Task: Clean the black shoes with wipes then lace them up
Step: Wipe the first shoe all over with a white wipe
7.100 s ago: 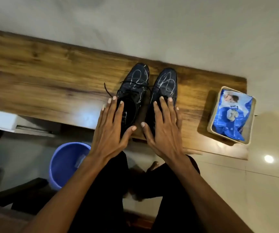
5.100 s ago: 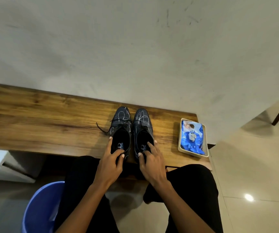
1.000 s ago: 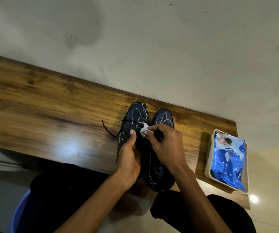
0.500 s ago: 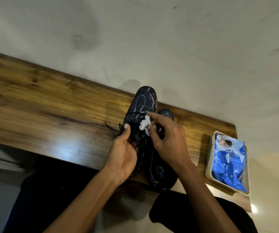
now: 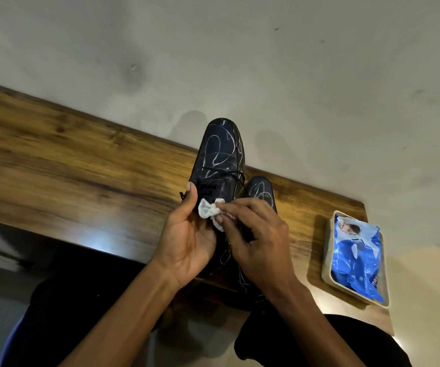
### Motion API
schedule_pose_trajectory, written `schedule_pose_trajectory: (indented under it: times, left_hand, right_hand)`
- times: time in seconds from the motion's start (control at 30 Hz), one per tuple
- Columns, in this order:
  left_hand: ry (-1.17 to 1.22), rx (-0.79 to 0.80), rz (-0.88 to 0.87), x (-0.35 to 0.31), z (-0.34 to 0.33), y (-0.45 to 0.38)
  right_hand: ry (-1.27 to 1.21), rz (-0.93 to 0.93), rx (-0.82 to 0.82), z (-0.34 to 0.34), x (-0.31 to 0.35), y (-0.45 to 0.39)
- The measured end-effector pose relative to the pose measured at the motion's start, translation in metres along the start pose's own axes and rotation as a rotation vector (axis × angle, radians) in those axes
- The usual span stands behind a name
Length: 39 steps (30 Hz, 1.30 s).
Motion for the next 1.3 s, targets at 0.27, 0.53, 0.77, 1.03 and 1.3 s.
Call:
schedule_pose_trajectory:
  times: [0.27,0.53,0.77,1.03,1.3]
  left_hand:
    - [-0.104,0.063,-0.035,-0.001,-0.014,0.024]
    - [-0.143,0.056,-0.115,-0.011,-0.017,0.032]
    - [-0.081,0.041,-0.104,-0.018,-0.019,0.036]
    - [-0.129,0.105,-0.152,-0.018,-0.021,0.041]
    - [-0.219,0.069,-0.154,-0.020,-0.014,0.033]
  right_hand:
    - [0.052,-0.112,-0.185,0.024,-0.021,-0.034]
    - [-0.052,-0.089,-0.219,0.033,0.026,-0.002]
    - [-0.099,0.007,-0.168,0.032,0.040,0.003]
    - [0.018,-0.090,-0.262,0.046,-0.007,-0.034]
    - [-0.114,-0.130,-0.184,0.032,0.008,0.006]
Point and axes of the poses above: each hand's wrist, its own y-axis away from the middle knuckle, its own z-axis out of the back of the hand, x = y × z, the point moved 8 cm from there along -y, towards the middle knuckle, and after that the axes turned 1 degree about y, right-handed, at the moved point
